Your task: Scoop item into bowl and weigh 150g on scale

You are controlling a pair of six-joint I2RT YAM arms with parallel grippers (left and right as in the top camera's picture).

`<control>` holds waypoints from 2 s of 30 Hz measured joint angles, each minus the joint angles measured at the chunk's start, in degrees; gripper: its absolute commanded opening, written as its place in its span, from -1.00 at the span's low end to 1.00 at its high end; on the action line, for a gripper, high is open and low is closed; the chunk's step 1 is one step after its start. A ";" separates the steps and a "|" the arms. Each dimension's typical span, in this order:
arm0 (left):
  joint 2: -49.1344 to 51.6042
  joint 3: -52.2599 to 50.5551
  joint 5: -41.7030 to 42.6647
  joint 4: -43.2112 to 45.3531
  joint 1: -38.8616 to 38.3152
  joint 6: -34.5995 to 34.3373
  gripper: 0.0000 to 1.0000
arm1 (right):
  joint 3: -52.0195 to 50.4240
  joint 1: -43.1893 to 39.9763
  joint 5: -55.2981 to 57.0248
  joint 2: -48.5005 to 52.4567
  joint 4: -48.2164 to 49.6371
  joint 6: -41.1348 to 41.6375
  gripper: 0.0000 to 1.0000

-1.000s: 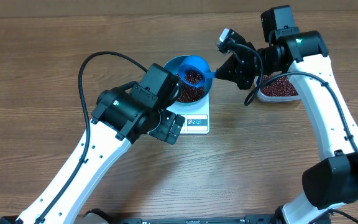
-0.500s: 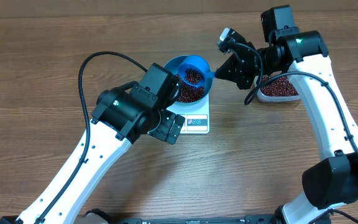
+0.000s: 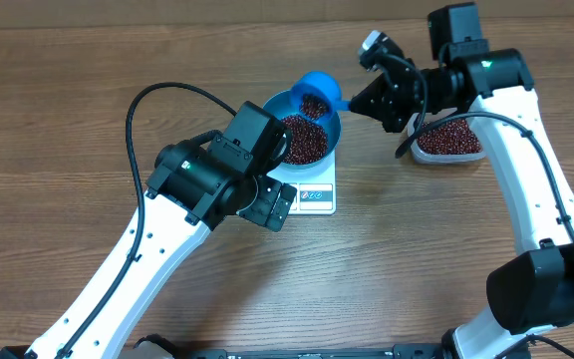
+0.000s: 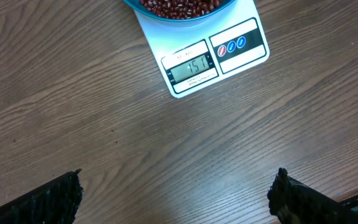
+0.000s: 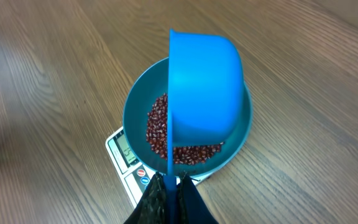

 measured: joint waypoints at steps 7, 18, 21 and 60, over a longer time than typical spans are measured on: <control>0.00 0.00 0.00 0.00 0.00 0.00 0.99 | 0.00 -8.09 -7.93 0.20 -0.20 2.93 -0.92; 0.00 0.00 0.00 0.00 0.00 0.00 0.99 | 0.00 -24.57 -12.28 1.05 -0.35 9.22 -0.92; 0.00 0.00 0.00 0.00 0.00 0.00 0.99 | 0.00 -28.00 -5.77 1.05 -0.46 13.31 -0.92; 0.00 0.00 0.00 0.00 0.00 0.00 0.99 | 0.00 -9.05 55.78 1.03 -8.81 25.81 -0.92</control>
